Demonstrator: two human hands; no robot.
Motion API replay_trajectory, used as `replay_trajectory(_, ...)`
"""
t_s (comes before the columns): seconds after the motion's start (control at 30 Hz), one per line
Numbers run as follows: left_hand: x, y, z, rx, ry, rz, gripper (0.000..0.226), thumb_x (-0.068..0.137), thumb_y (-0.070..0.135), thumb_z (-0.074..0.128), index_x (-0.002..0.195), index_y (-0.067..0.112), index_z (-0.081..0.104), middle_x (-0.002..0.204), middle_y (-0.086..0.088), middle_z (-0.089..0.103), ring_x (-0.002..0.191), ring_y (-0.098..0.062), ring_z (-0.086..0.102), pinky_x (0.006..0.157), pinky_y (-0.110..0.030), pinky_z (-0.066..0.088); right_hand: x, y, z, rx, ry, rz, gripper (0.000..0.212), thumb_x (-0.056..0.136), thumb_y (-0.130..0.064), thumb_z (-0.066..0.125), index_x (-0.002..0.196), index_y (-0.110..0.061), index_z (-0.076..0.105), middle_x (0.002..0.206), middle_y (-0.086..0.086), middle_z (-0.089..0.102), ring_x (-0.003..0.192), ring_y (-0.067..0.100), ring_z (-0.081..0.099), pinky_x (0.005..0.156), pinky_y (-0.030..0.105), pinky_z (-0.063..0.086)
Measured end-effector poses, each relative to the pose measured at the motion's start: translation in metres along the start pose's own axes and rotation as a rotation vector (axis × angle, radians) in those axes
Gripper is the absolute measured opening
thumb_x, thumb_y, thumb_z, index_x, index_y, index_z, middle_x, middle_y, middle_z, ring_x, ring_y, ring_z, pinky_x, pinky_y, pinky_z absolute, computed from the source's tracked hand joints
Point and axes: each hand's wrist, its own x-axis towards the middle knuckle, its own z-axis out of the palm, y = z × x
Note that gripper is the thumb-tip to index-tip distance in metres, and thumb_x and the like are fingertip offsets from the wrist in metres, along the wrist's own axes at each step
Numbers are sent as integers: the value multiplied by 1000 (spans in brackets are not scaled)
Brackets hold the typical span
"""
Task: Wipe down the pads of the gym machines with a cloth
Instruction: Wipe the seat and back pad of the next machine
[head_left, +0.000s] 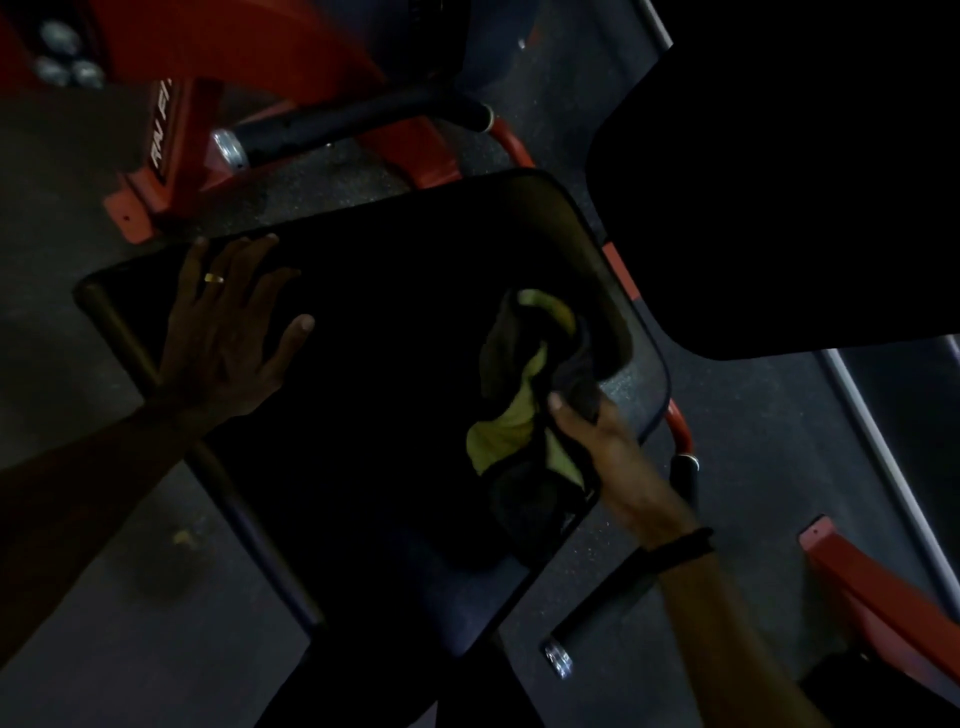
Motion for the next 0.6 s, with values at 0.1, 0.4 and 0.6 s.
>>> replay_trajectory(0.1, 0, 0, 0, 1, 6, 1, 49, 101, 38, 47, 126, -2, 58, 144, -24, 48, 134, -43, 45, 115, -63, 24, 10, -10, -49, -104, 60, -76, 51, 92, -23, 64, 141, -14, 52, 133, 4, 65, 124, 26, 61, 104, 50, 50)
replay_trajectory(0.4, 0, 2, -1, -7, 22, -16, 47, 101, 37, 47, 126, -2, 58, 144, -24, 49, 134, -44, 46, 116, -62, 23, 18, -11, 13, -963, 804, -381, 48, 95, -55, 47, 115, -16, 68, 115, 3, 69, 116, 25, 59, 109, 52, 36)
replay_trajectory(0.6, 1, 0, -1, 1, -3, -33, 50, 101, 40, 46, 127, -1, 58, 145, -23, 48, 134, -44, 45, 117, -62, 21, 21, 9, 51, -1136, 630, -73, 81, 81, -66, 64, 143, -16, 49, 137, 18, 53, 120, 42, 48, 92, 54, 38)
